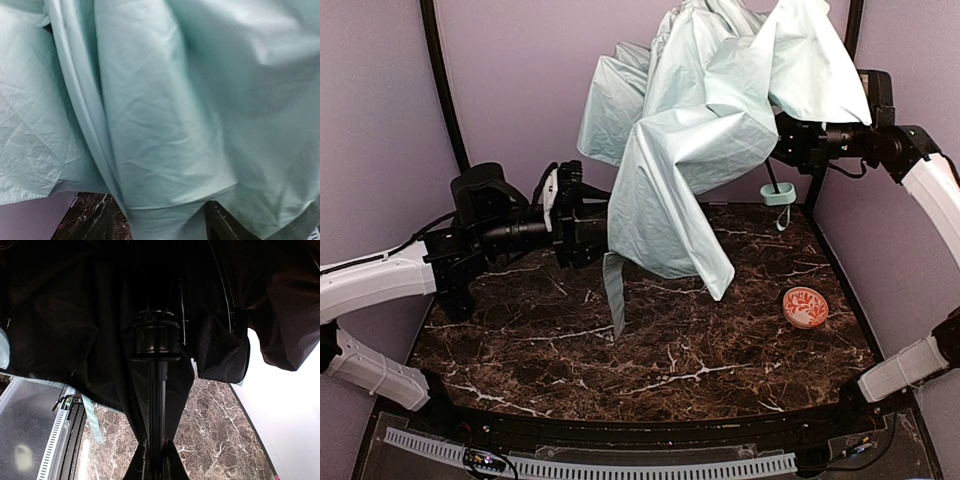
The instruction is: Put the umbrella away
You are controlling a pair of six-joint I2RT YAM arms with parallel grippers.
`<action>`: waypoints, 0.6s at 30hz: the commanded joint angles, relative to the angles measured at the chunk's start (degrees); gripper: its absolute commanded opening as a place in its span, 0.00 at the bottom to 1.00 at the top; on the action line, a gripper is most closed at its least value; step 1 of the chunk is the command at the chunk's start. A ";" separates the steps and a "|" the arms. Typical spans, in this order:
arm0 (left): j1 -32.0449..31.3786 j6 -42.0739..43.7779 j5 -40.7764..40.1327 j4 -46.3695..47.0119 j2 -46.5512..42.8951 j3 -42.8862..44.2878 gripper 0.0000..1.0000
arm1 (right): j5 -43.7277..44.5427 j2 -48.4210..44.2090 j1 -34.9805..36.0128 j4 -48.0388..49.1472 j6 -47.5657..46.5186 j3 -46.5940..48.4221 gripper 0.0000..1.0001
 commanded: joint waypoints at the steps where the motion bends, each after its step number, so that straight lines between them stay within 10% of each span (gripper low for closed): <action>1: 0.42 -1.16 -10.38 3.67 4.79 3.89 0.66 | -0.89 0.19 1.12 3.72 1.04 1.23 0.00; 5: 0.42 -0.19 -12.69 6.22 7.36 5.78 0.59 | 0.06 -0.08 1.92 2.06 -0.30 1.15 0.00; 18: -1.46 -2.64 10.02 8.20 13.00 5.71 0.80 | 3.95 1.73 2.91 1.53 -0.73 0.62 0.00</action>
